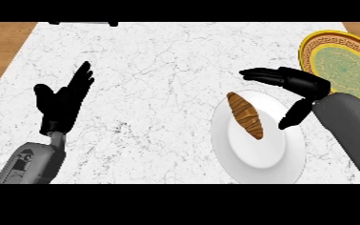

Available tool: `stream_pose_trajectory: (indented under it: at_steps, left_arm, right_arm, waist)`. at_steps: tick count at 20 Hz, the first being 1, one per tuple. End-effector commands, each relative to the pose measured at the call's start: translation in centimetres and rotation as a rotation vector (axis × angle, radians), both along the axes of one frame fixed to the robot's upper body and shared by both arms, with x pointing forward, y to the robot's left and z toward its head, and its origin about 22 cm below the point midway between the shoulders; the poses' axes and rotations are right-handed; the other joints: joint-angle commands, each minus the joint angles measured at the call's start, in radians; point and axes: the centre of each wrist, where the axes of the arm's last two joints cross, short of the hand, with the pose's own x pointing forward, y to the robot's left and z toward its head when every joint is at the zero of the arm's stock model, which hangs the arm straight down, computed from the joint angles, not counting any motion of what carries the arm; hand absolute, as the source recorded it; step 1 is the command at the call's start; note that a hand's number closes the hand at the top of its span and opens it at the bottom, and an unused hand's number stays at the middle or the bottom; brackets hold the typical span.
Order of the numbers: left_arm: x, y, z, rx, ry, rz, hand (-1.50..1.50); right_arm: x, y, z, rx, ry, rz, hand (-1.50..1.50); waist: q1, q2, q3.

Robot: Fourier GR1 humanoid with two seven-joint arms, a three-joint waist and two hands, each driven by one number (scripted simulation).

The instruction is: Pick the croissant from the plate and place it in the plate

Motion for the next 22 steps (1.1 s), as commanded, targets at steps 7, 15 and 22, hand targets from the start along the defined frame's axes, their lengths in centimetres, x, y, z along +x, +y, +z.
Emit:
stream_pose_trajectory:
  at_steps: [7,15,22]
  left_arm:
    - [-0.2,0.4,0.5,-0.002,-0.004,0.014,0.00]
    - [-2.1,0.6,-0.5,-0.006,0.013,0.043,0.00]
    - [-2.1,1.3,-0.6,0.003,0.026,0.032,0.00]
  right_arm:
    - [2.5,2.9,-1.4,-0.194,-0.047,0.152,-1.50]
    - [1.4,5.0,-3.4,-0.269,-0.030,0.201,-1.50]
    - [2.0,5.7,-4.4,-0.300,-0.058,0.181,-1.50]
  waist:
    - [-0.017,-0.005,-0.001]
    - [-0.036,-0.013,-0.002]
    - [-0.034,-0.011,-0.002]
